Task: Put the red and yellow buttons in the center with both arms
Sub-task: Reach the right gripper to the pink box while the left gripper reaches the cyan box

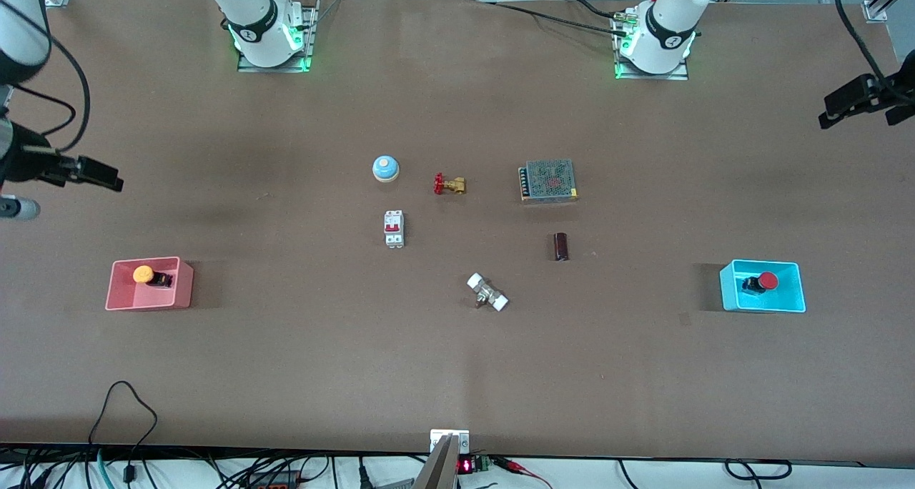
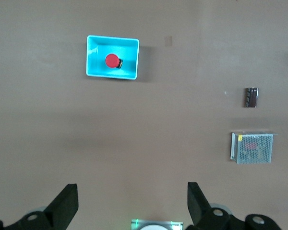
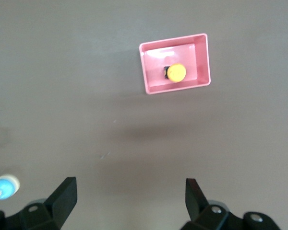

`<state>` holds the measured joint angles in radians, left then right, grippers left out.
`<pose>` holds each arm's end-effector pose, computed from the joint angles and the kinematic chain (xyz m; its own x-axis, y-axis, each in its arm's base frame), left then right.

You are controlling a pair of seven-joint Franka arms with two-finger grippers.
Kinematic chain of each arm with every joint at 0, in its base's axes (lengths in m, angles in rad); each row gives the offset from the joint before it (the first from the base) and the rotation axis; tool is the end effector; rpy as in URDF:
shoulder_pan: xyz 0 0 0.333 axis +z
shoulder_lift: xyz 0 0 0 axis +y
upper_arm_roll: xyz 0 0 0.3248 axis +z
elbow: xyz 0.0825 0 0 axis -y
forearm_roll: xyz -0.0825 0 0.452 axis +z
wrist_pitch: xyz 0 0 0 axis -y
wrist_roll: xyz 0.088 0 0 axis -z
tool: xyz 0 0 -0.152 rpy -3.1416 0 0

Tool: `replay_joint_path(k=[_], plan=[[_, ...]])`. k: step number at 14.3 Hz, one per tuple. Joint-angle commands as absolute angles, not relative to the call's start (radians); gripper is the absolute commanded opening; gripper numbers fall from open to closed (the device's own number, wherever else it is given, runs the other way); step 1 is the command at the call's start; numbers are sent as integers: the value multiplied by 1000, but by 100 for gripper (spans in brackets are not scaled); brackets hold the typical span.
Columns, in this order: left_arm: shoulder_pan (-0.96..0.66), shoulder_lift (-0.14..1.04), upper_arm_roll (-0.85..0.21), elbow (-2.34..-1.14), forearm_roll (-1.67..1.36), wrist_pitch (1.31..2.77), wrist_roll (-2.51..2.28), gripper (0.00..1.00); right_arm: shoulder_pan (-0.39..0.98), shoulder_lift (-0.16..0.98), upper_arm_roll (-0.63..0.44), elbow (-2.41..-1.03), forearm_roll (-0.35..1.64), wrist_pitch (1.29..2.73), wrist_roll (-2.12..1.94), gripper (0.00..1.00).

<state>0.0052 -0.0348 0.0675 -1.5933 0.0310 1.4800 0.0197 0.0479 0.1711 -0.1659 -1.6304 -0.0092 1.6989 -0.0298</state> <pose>0.5959 0.0489 0.5901 0.9953 0.0553 -0.0790 0.0533 -0.9982 -0.0271 0.6630 -0.0748 0.4573 0.9911 -0.0868 -0.1012 -0.0837 -0.9959 0.0341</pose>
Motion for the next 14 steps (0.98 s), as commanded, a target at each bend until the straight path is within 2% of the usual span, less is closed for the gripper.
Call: replay_joint_path(k=[1, 3, 8, 12, 14], plan=[[-8, 18, 69, -1714, 48, 1674, 23, 100, 15, 268, -158, -1620, -18, 1776, -55, 100], [5, 73, 69, -1787, 48, 1835, 41, 100, 3, 336, -160, -1614, -20, 1843, -58, 100], [57, 279, 69, -1787, 35, 2081, 66, 100, -44, 507, -158, -1608, -9, 2005, -75, 100], [92, 409, 68, -1781, -30, 2224, 129, 100, -63, 620, -158, -1577, -8, 2112, -188, 100], [106, 443, 69, -1776, -83, 2237, 187, 100, -71, 638, -158, -1577, -8, 2154, -209, 100]])
